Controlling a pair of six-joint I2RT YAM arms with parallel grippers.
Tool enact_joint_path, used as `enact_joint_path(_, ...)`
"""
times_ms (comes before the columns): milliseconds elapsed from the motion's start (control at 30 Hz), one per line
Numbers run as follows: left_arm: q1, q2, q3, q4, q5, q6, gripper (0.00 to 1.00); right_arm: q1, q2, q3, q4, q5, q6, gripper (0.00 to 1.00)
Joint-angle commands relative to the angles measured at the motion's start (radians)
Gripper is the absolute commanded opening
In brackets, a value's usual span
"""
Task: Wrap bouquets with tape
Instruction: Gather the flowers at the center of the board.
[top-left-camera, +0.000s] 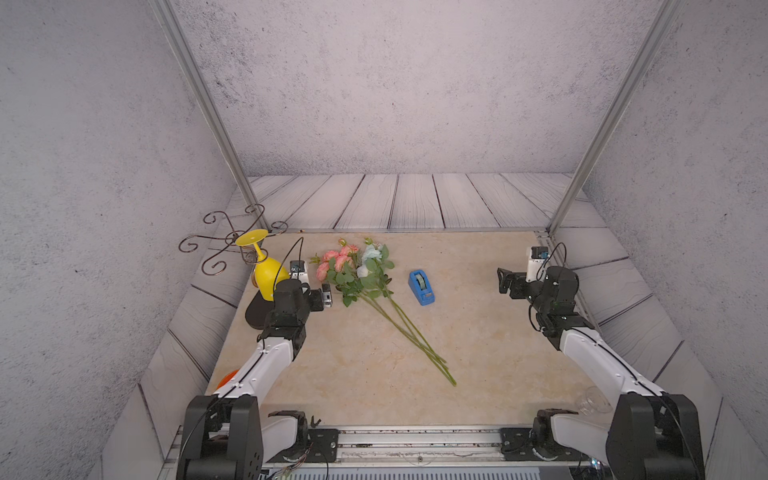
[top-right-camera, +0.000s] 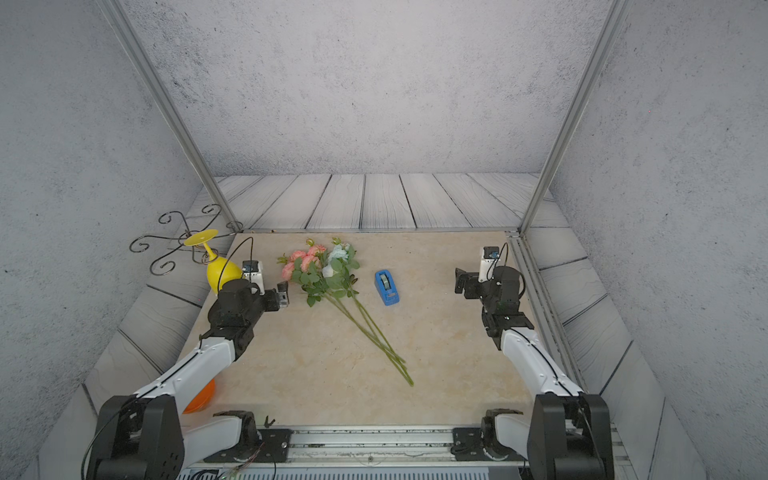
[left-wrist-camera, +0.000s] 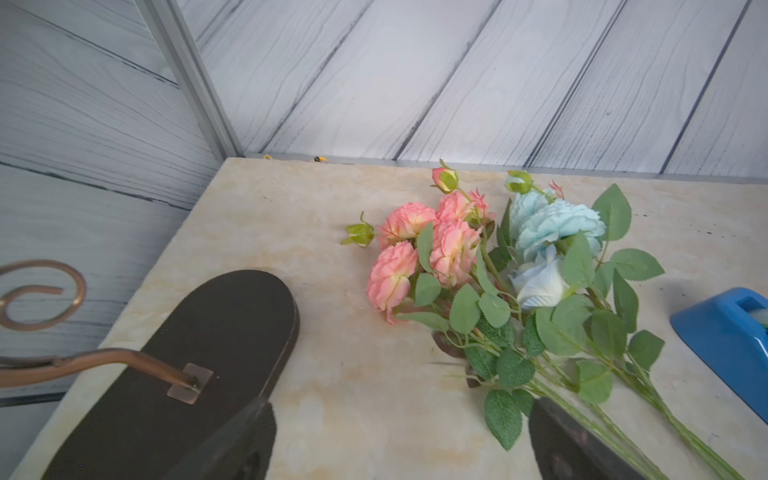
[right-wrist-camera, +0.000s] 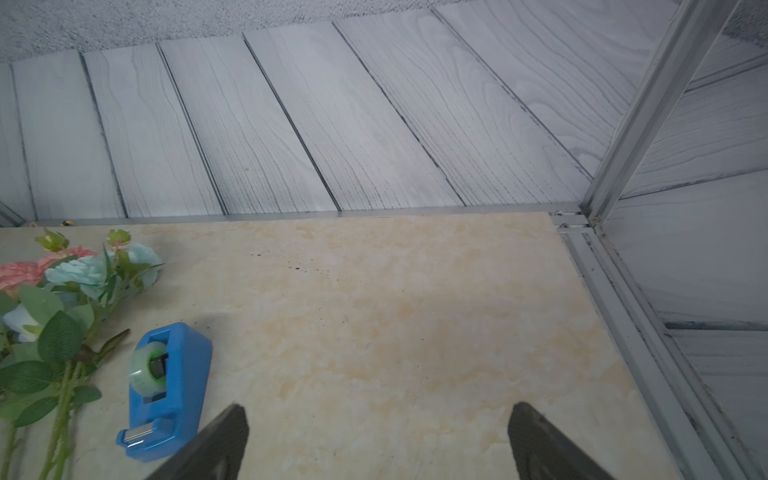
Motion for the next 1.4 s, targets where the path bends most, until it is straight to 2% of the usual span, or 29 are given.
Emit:
enact_joint_path(0,-0.004,-0.016,0.009,-0.074,0.024,-0.032,0.97,-0.004,-0.001,-0.008,-0.06,-0.051,0.036,0.99)
enact_joint_path(267,-0.003,-0.062,-0.015,-0.124,0.06,0.011,0.97,-0.003,0.032,-0.001,-0.028,-0.052,0.033,0.99)
enact_joint_path(300,-0.004,-0.063,-0.002,-0.163,0.091,0.022,0.97,-0.003,0.037,-0.001,-0.023,-0.052,0.033,0.99)
enact_joint_path(400,-0.022,-0.072,0.044,-0.332,0.07,0.003,0.98,-0.004,0.048,0.002,-0.017,-0.048,0.035,0.99)
enact_joint_path(500,-0.022,-0.107,0.03,-0.363,0.091,-0.003,0.97,-0.003,0.056,-0.002,-0.005,-0.052,0.044,0.99)
enact_joint_path(633,-0.023,-0.079,0.05,-0.42,0.179,-0.001,0.97,-0.003,0.068,0.0,0.007,-0.056,0.05,0.99)
enact_joint_path(733,-0.038,-0.063,0.058,-0.462,0.228,-0.062,0.96,-0.003,0.071,0.008,0.003,-0.056,0.043,0.99)
enact_joint_path(867,-0.149,-0.089,0.039,-0.485,0.165,-0.121,0.97,-0.003,0.07,0.017,-0.006,-0.054,0.035,0.99)
enact_joint_path(1100,-0.233,-0.11,-0.013,-0.448,0.101,-0.35,0.97,-0.002,0.064,0.022,-0.019,-0.053,0.046,0.99)
enact_joint_path(1200,-0.29,-0.072,0.006,-0.423,0.054,-0.407,0.97,-0.002,0.062,0.044,-0.051,-0.072,0.062,0.99)
enact_joint_path(1233,-0.291,-0.051,0.025,-0.427,0.043,-0.468,0.97,-0.001,0.068,0.063,-0.081,-0.083,0.063,0.99)
enact_joint_path(1367,-0.314,0.078,0.126,-0.397,0.116,-0.652,0.97,0.007,0.106,0.153,-0.205,-0.167,0.059,0.99)
